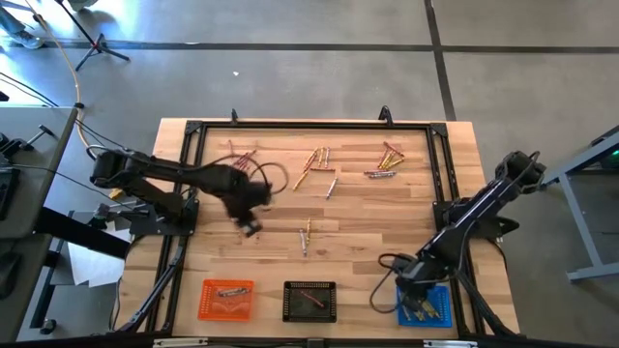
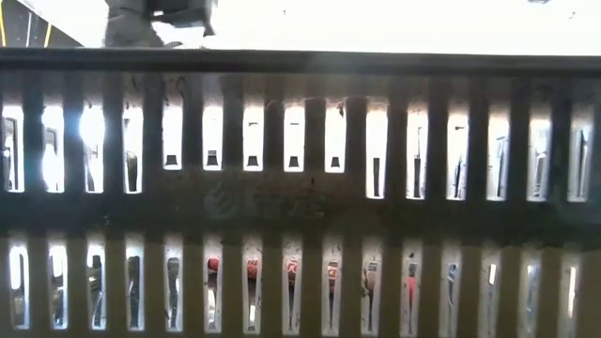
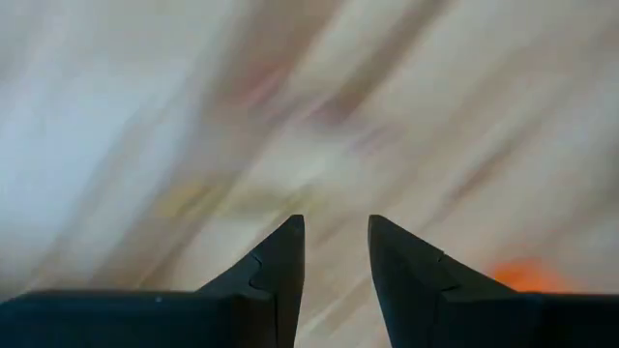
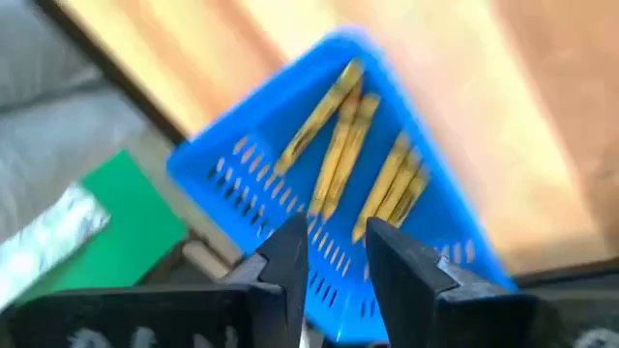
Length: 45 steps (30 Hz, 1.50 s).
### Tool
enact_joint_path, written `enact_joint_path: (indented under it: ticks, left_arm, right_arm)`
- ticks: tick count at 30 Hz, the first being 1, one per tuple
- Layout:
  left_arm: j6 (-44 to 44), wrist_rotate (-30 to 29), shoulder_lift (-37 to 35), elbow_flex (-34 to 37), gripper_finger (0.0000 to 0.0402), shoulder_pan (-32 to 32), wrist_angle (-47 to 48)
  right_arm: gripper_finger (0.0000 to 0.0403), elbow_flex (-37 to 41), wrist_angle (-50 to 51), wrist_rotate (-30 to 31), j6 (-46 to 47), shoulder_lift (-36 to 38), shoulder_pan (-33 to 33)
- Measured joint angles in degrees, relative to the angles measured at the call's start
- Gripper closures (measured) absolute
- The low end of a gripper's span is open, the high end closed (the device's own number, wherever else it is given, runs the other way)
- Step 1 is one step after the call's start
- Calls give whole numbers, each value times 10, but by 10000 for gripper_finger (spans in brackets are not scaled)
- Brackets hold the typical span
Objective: Sort crayons
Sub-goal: Put the red crayon into the black bin
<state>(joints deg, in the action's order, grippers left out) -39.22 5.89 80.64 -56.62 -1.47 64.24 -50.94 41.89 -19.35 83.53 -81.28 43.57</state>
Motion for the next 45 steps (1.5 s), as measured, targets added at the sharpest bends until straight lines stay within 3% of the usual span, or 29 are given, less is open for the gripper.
enact_joint_path:
  ticks: [4, 8, 17, 21, 30, 45]
  left_arm:
    - [-91, -96, 0, 0, 298, -46, 149]
    - [-187, -151, -3, 0, 298, -83, 175]
    - [-311, -211, -9, 0, 298, -109, 81]
    - [-368, -227, -15, 36, 298, -115, 49]
    - [-387, -204, -41, 153, 298, -113, -279]
    - [-426, -217, -40, 175, 298, -113, -295]
  right_arm:
    - [312, 0, 16, 34, -1, 0, -21]
    - [312, 0, 36, 43, -11, 0, -50]
    - [312, 0, 76, 102, -95, 0, -145]
    - [312, 0, 77, 131, -140, 0, -189]
    - [312, 0, 79, 138, -255, 0, -281]
    - [311, 0, 77, 138, -334, 0, -348]
